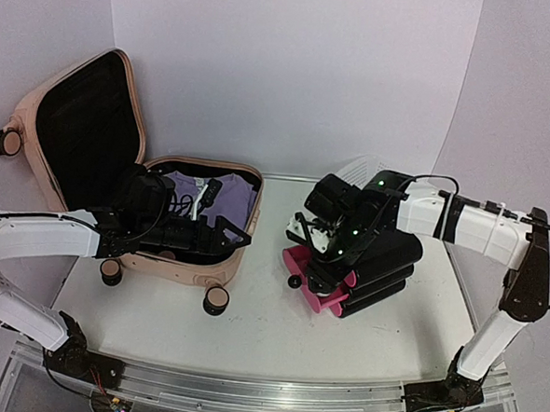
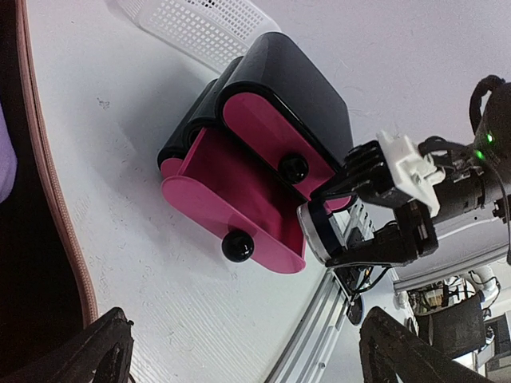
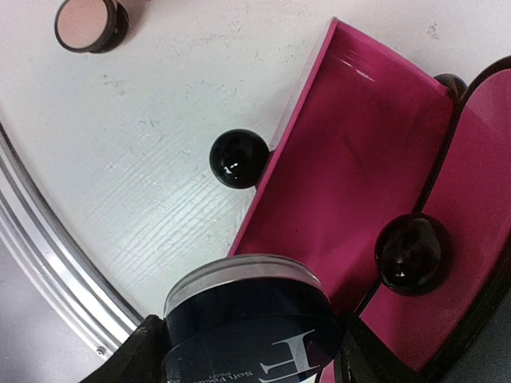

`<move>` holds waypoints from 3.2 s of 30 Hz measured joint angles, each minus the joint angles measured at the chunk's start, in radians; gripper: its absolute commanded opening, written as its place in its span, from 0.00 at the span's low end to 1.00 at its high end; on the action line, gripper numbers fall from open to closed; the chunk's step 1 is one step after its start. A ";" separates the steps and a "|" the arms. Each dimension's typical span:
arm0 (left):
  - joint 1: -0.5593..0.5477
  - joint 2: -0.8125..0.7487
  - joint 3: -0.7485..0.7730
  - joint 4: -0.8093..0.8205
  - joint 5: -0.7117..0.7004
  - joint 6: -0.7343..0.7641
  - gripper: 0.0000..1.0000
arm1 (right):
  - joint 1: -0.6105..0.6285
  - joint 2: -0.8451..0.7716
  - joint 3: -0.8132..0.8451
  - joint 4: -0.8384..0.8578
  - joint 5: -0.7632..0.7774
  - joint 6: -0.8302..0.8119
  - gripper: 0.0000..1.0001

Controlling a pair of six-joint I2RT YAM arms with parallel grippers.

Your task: Open, take out, and arrange the luggage

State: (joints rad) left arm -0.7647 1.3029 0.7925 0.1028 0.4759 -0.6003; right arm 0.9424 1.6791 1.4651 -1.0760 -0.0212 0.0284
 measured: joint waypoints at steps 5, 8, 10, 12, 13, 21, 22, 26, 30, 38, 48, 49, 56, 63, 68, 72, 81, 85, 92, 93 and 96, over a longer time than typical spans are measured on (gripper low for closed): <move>0.000 0.000 0.000 0.000 0.000 -0.003 0.99 | 0.052 0.060 0.042 -0.056 0.159 -0.026 0.19; 0.000 0.000 0.000 0.000 0.000 -0.003 0.99 | 0.071 0.085 0.068 -0.083 0.231 -0.035 0.23; 0.000 0.000 0.000 0.000 0.000 -0.003 1.00 | 0.079 0.098 0.080 -0.092 0.263 -0.039 0.25; 0.000 0.000 0.000 0.000 0.000 -0.003 0.99 | 0.087 0.113 0.088 -0.095 0.295 -0.045 0.29; 0.000 0.000 0.000 0.000 0.001 -0.003 0.99 | 0.092 0.120 0.090 -0.098 0.309 -0.048 0.31; 0.000 -0.018 0.000 0.000 0.003 -0.003 1.00 | 0.118 0.180 0.107 -0.130 0.392 -0.066 0.50; 0.000 -0.021 0.000 0.000 0.003 -0.003 1.00 | 0.119 0.182 0.108 -0.132 0.399 -0.067 0.53; 0.000 -0.026 0.000 0.000 0.005 -0.003 0.99 | 0.120 0.183 0.109 -0.137 0.408 -0.068 0.64; 0.000 -0.027 0.000 0.000 0.009 -0.003 1.00 | 0.121 0.183 0.111 -0.138 0.411 -0.067 0.72; 0.000 -0.026 0.000 0.000 0.028 -0.003 1.00 | 0.123 0.183 0.111 -0.146 0.422 -0.065 0.82; -0.011 0.033 0.027 0.000 0.040 -0.005 0.79 | 0.122 0.123 0.150 -0.168 0.386 0.014 0.88; -0.021 0.050 0.037 -0.001 0.037 -0.003 0.74 | 0.119 0.098 0.156 -0.169 0.378 0.030 0.87; -0.151 0.273 0.157 -0.006 -0.019 0.010 0.42 | 0.011 -0.062 0.183 -0.160 0.275 0.152 0.83; -0.206 0.503 0.309 -0.033 -0.063 0.030 0.21 | -0.312 -0.118 0.091 -0.083 0.077 0.244 0.67; -0.208 0.597 0.387 -0.052 -0.058 0.034 0.18 | -0.392 -0.118 0.025 -0.053 -0.026 0.276 0.64; -0.209 0.629 0.443 -0.057 -0.057 0.035 0.18 | -0.392 -0.122 -0.007 -0.010 -0.058 0.288 0.57; -0.209 0.757 0.631 -0.061 -0.001 0.027 0.20 | -0.392 -0.191 -0.142 0.215 -0.122 0.362 0.56; -0.204 0.827 0.715 -0.063 0.030 0.024 0.22 | -0.392 -0.198 -0.168 0.279 -0.153 0.391 0.56; -0.211 0.792 0.650 -0.056 -0.002 0.089 0.75 | -0.392 -0.218 -0.193 0.306 -0.165 0.415 0.58; -0.214 0.762 0.606 -0.060 -0.026 0.106 0.80 | -0.392 -0.221 -0.197 0.307 -0.165 0.415 0.58; -0.226 0.675 0.497 -0.077 -0.092 0.172 0.96 | -0.392 -0.231 -0.208 0.310 -0.163 0.418 0.58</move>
State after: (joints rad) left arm -0.9909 1.9778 1.2892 0.0261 0.3840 -0.4286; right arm 0.5507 1.4483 1.2575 -0.7658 -0.1841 0.4465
